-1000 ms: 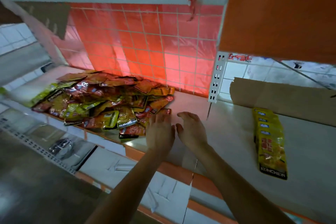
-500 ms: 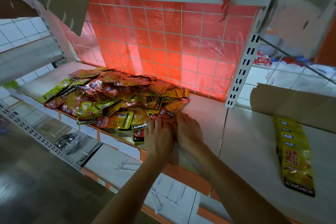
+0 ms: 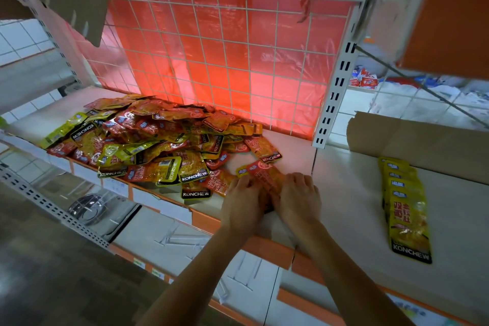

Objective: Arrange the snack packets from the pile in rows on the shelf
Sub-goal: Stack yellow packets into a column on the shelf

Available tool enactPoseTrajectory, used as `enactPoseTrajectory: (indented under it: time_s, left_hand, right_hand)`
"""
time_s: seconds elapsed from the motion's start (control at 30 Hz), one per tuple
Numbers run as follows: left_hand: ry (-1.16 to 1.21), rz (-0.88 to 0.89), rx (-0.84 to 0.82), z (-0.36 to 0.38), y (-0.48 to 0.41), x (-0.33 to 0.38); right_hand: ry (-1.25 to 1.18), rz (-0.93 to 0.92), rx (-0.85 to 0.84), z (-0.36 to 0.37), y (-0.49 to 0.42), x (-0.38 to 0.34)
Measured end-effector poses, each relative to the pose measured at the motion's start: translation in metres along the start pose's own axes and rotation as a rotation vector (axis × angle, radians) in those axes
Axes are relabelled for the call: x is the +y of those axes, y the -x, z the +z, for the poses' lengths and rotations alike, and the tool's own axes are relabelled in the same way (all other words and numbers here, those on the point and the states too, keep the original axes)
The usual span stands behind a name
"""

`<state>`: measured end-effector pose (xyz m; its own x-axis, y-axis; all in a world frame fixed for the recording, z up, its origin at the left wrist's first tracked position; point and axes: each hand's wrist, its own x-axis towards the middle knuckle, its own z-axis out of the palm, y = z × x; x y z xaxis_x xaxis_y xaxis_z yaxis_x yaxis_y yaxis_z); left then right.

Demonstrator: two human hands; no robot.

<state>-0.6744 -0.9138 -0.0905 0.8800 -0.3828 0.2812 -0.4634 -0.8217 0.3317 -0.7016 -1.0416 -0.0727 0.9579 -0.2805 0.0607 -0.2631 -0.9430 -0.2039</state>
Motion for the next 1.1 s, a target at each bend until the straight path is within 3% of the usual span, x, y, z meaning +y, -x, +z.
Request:
enactPoseTrajectory:
  time_s: [0.2, 0.3, 0.4, 0.5, 0.6, 0.73, 0.87, 1.1]
  left_hand:
    - [-0.154, -0.243, -0.068, -0.009, -0.002, 0.015]
    - [-0.174, -0.276, -0.034, -0.010, -0.003, 0.017]
    - [-0.137, -0.263, -0.033, -0.009, -0.005, 0.015]
    - [0.044, -0.320, -0.050, -0.009, -0.009, 0.016]
    - [0.222, -0.369, -0.102, -0.012, -0.015, 0.017]
    - [0.408, -0.262, -0.160, -0.016, -0.015, 0.025]
    - [0.693, -0.290, -0.168, -0.016, -0.019, 0.039]
    - [0.986, -0.353, -0.302, 0.000, -0.024, 0.089]
  right_hand:
    - [-0.075, -0.074, -0.084, -0.010, 0.001, 0.004]
    - [-0.026, -0.097, -0.105, -0.015, 0.002, 0.000]
    - [-0.050, -0.059, -0.020, -0.016, 0.008, 0.000]
    - [-0.130, 0.014, 0.063, -0.019, 0.012, 0.004]
    - [-0.309, 0.102, 0.011, -0.023, 0.013, 0.010]
    - [-0.609, 0.260, 0.020, -0.023, 0.020, 0.028]
    - [-0.874, 0.432, 0.086, -0.035, 0.030, 0.051]
    - [-1.096, 0.505, 0.169, -0.059, 0.053, 0.100]
